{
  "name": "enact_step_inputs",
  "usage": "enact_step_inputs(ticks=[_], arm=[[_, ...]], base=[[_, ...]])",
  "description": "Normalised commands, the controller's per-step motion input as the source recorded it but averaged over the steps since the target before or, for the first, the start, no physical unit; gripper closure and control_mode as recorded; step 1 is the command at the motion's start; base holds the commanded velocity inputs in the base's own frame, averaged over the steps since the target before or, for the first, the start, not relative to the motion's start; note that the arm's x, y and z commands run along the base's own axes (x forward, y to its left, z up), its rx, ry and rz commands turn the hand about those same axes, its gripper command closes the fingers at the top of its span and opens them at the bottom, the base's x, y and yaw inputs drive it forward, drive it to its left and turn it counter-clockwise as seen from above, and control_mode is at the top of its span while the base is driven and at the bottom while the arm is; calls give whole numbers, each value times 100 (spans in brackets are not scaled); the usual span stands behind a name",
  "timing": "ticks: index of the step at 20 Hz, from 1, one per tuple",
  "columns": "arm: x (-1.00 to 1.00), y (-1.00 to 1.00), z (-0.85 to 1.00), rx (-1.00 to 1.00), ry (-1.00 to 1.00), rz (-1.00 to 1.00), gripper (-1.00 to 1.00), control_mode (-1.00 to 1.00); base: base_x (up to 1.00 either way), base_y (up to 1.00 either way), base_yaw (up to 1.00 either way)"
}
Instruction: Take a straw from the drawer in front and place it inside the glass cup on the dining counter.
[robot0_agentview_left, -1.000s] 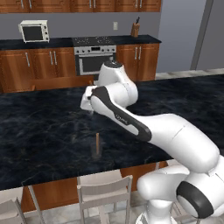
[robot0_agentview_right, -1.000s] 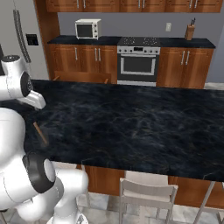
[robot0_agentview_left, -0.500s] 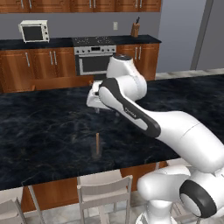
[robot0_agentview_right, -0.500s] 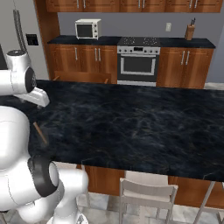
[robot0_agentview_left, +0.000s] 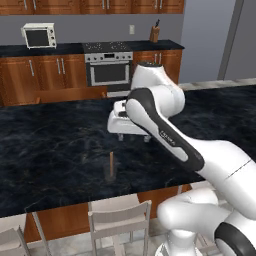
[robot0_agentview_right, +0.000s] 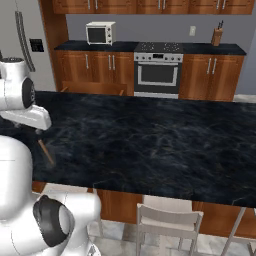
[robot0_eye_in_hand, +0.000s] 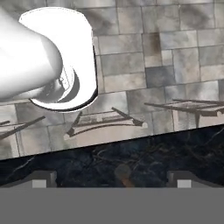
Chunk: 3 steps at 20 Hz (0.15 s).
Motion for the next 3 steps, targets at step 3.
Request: enact_step_inputs(ticks=[3], arm=[[-100,-13,-4,-3,0,4,-100,-100]], base=[[0,0,0]])
